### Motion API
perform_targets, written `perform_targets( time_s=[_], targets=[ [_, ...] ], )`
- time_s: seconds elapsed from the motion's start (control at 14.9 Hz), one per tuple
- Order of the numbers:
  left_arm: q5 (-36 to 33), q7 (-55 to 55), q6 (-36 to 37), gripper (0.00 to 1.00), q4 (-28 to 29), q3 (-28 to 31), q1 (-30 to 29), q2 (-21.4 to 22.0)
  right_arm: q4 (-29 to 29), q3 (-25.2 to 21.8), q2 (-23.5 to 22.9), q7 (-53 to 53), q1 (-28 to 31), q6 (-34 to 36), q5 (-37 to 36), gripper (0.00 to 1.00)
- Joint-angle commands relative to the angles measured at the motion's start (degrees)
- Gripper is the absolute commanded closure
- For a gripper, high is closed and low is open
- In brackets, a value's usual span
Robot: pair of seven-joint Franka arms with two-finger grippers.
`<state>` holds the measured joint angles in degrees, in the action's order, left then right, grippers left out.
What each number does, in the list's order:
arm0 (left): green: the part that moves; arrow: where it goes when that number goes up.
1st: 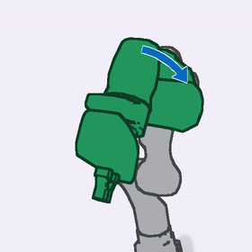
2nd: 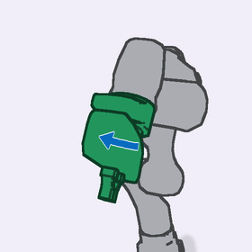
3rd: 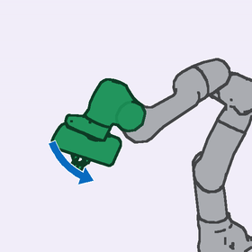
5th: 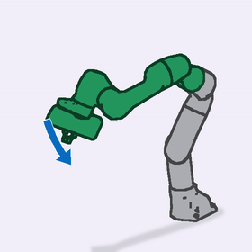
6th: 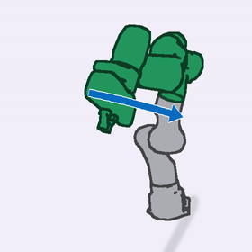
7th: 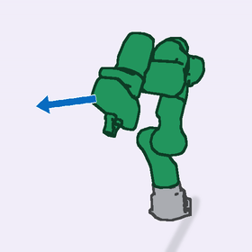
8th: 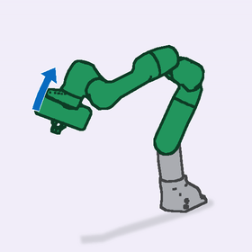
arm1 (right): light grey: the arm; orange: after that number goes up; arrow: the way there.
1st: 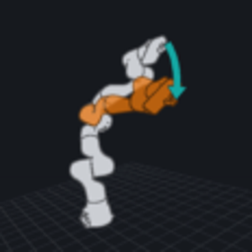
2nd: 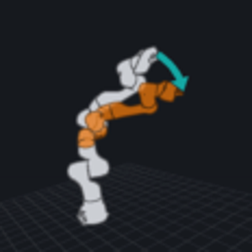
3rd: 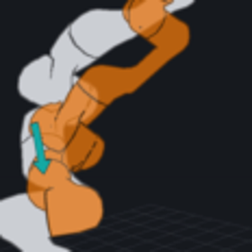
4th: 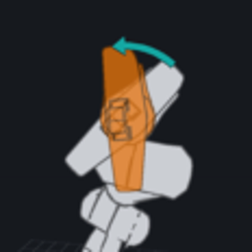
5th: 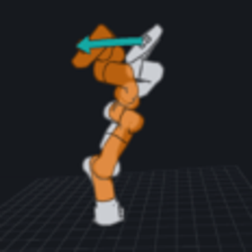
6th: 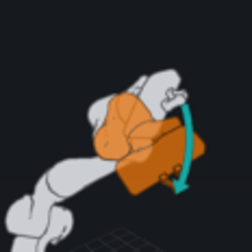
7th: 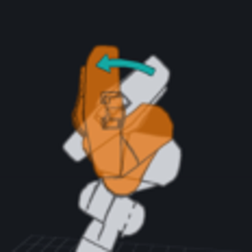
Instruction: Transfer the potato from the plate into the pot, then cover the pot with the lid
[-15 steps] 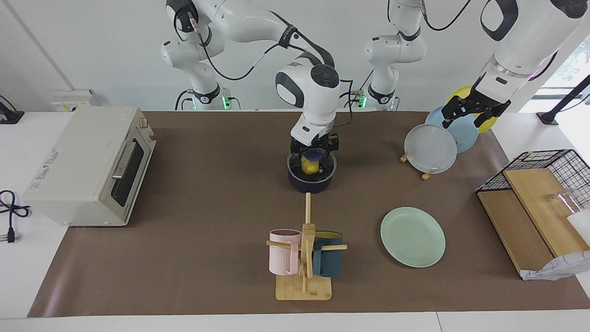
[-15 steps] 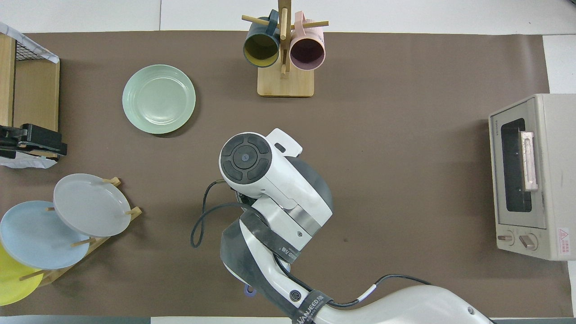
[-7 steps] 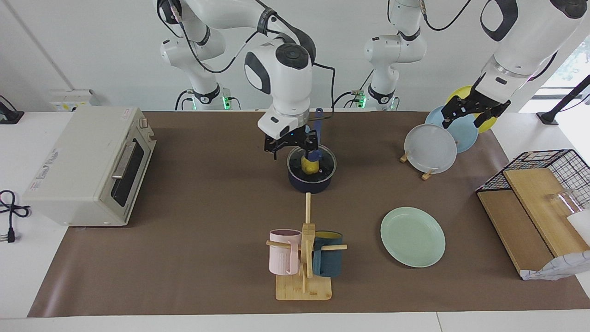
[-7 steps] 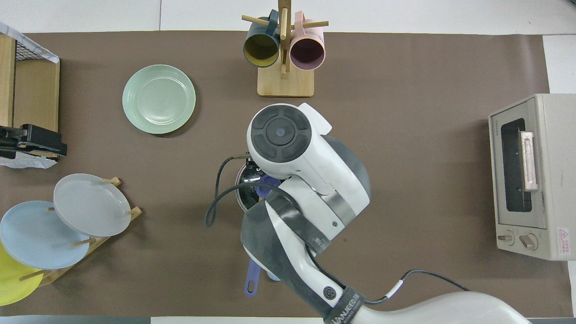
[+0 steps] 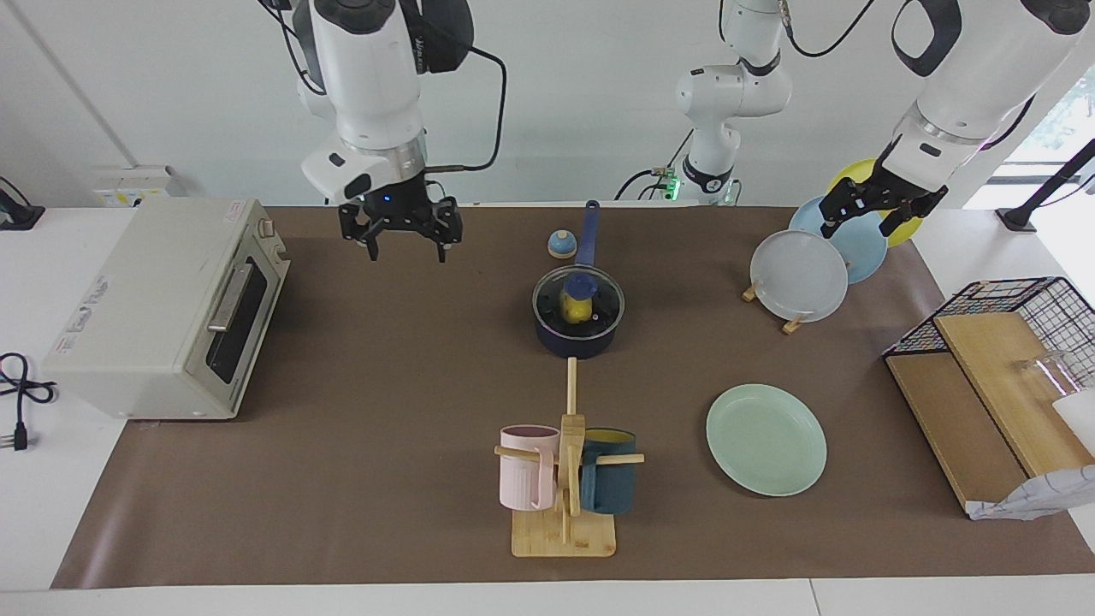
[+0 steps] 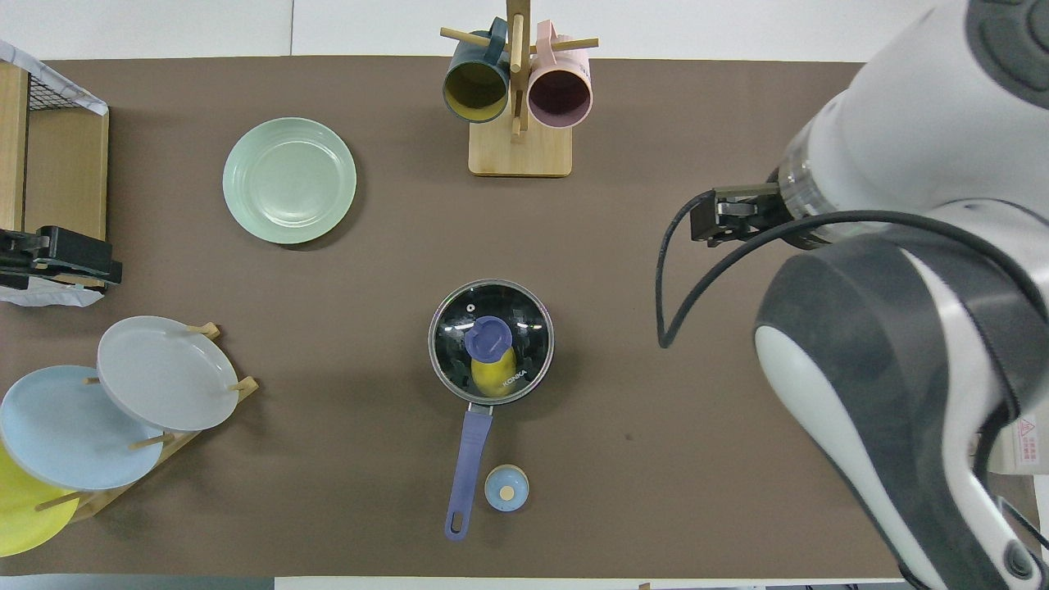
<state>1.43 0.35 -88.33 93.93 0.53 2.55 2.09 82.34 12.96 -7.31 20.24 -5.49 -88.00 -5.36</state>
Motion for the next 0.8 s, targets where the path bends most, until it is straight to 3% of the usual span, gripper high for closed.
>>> perform_targets(
  time_s=[0.0, 0.2, 0.74],
  targets=[
    [-0.8, 0.6, 0.0, 0.0, 1.6, 0.1, 0.0, 1.5, 1.2, -1.8, 1.9, -4.1, 2.8, 2.7, 0.1, 0.0],
    [-0.8, 0.6, 0.0, 0.0, 1.6, 0.1, 0.0, 1.5, 6.5, -6.1, 5.5, -13.4, 3.3, 3.9, 1.1, 0.0],
    [-0.8, 0.6, 0.0, 0.0, 1.6, 0.1, 0.0, 1.5, 13.9, -7.3, 9.7, -13.5, 3.1, 0.5, 1.1, 0.0]
  ],
)
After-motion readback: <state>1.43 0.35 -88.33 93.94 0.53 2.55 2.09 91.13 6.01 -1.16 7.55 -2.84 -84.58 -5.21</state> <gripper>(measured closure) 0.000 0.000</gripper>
